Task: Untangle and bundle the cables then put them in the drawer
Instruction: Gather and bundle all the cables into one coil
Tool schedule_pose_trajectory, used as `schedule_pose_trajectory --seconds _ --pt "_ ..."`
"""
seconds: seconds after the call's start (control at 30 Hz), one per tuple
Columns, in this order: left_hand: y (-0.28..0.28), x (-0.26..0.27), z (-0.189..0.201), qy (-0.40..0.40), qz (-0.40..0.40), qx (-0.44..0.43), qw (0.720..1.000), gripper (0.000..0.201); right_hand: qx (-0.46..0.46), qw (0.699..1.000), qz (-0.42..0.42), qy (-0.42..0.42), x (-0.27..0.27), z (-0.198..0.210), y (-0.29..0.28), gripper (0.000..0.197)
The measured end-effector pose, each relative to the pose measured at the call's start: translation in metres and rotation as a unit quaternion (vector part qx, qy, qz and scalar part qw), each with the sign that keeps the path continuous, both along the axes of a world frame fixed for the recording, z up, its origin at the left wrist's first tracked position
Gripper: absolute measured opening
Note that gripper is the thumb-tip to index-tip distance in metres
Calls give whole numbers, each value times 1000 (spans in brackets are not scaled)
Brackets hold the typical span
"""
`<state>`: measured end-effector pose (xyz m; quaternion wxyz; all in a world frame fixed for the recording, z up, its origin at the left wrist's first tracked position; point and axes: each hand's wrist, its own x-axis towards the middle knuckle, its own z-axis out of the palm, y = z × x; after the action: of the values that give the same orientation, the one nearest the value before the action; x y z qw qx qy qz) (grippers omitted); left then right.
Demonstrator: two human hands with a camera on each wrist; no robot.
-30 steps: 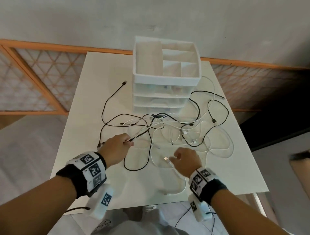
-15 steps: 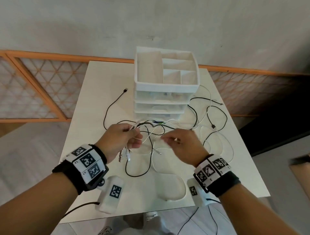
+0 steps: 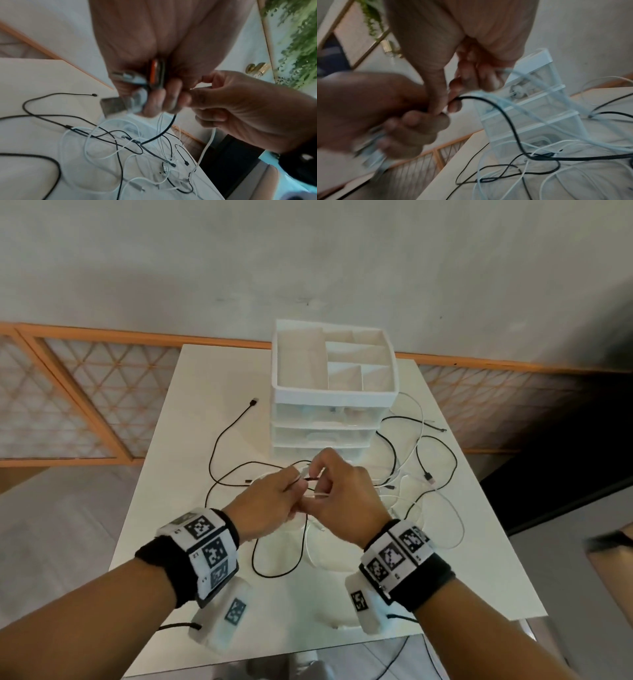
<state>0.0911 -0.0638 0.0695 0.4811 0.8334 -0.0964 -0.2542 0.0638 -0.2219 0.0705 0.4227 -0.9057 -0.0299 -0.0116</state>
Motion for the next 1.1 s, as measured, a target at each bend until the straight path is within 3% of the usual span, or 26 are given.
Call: schedule_pose_trajectory --seconds 0.07,0.17,0.23,0.3,0.37,0.43,0.47,0.53,0.6,0.7,0.83,0.93,1.0,1.1 --pt "7 5 7 -46 23 28 998 39 -14 999 12 39 6 1 -21 23" --pt "26 16 32 -70 75 -36 994 36 -127 984 -71 99 17 -12 -75 1" --pt "39 22 47 -78 115 -88 986 30 -295 930 -89 200 24 -30 -110 22" --pt "44 27 48 -99 112 -45 988 34 -365 895 -101 234 31 -31 -129 33" --pt "43 28 40 -117 38 105 987 43 -302 922 -147 195 41 -5 -130 33" --pt "38 26 25 -97 -18 204 974 40 -163 968 -186 41 50 36 -121 28" --pt "37 24 19 -79 -21 214 973 37 -90 976 -194 -47 53 59 -113 24" --pt "35 23 13 -62 2 200 978 35 -6 961 -197 -192 55 94 -100 17" --pt "33 24 14 -47 89 116 988 38 -27 946 -210 -246 56 101 -97 15" --pt "34 28 26 -12 229 -53 972 38 -98 938 -283 -174 59 83 -111 26" --pt "43 42 43 7 300 -198 933 32 -147 918 -367 -21 64 52 -145 39" --pt "51 50 47 21 316 -242 917 32 -173 910 -370 66 61 37 -160 49" --pt "51 50 41 32 299 -221 928 30 -108 944 -308 49 64 42 -156 44" --pt "46 50 29 60 286 -181 939 28 73 976 -194 -69 67 79 -130 37"
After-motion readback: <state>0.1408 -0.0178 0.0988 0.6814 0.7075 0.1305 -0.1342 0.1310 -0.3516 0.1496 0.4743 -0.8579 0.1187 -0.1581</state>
